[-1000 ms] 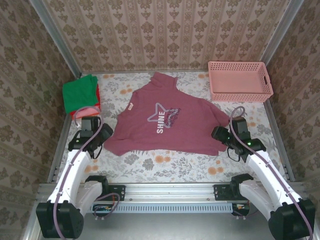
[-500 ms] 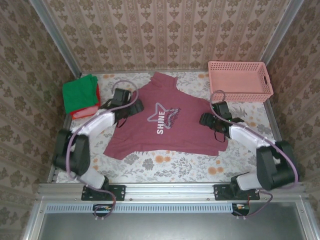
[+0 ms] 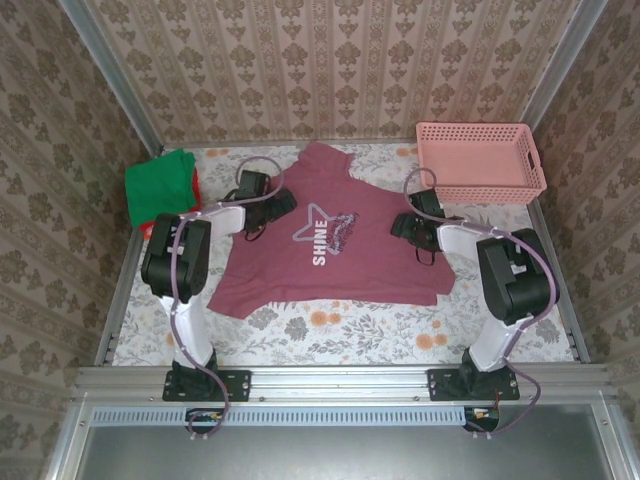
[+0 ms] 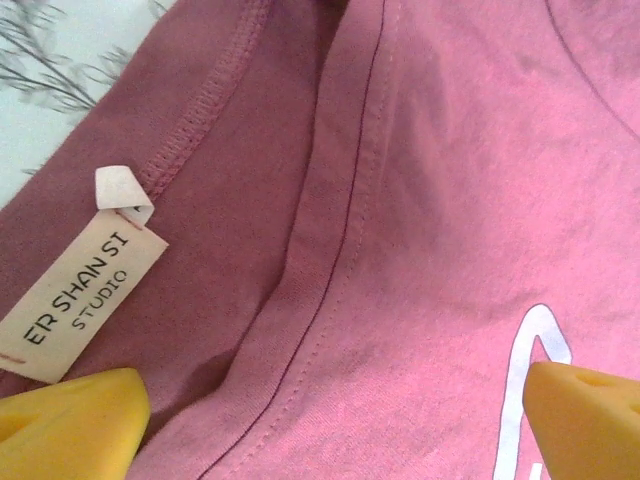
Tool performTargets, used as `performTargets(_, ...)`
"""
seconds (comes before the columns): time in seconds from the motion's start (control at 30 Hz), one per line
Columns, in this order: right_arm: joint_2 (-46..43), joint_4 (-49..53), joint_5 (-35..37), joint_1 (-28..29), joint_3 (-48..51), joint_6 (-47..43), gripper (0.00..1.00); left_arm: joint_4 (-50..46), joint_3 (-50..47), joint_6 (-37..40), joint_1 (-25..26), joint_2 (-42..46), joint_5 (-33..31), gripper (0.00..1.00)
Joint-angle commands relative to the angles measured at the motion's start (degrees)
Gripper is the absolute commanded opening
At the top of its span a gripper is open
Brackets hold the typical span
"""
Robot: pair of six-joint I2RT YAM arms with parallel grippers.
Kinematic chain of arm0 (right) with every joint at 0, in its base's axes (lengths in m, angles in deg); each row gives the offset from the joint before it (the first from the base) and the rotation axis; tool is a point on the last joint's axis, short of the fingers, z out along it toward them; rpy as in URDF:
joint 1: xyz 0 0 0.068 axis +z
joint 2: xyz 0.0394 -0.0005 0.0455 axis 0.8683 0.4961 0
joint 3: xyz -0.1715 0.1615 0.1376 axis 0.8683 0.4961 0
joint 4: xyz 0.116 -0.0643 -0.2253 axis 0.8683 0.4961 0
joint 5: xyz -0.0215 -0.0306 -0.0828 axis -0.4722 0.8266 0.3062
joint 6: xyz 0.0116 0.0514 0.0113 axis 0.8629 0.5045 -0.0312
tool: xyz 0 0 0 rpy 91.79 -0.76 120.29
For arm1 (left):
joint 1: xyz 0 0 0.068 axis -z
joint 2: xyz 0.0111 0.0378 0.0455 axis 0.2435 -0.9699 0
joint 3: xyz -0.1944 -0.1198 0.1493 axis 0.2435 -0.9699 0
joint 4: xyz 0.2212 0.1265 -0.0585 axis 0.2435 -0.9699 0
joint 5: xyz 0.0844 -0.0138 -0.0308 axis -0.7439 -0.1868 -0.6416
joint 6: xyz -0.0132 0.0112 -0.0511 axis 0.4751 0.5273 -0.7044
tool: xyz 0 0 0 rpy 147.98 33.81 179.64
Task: Fold and stack the t-shirts
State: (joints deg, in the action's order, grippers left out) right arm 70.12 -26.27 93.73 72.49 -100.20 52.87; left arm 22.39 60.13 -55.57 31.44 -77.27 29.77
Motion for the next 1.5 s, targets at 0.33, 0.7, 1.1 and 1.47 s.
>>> performTargets(0.33, 11.3, 9.04, -8.68, 2.68, -19.39, -7.81, 0.82, -2.79, -11.44, 0.07, -8.5, 6.17, -1.13, 0.99)
performTargets(0.7, 4.69, 7.29, 0.83, 1.4, -14.04, -6.66, 0.8, -8.91, -7.46, 2.94, -2.36, 14.37, -10.13, 1.0)
performTargets(1.1, 2.83, 5.25, -3.46, 3.52, -6.76, -3.53, 0.78, -4.4, -18.05, -4.86, 8.2, 18.12, -8.2, 1.0)
performTargets(1.47, -5.81, 3.88, -5.82, 11.42, 3.95, 1.38, 0.78, -7.37, -35.49, -6.3, 2.59, 29.96, -7.81, 1.0)
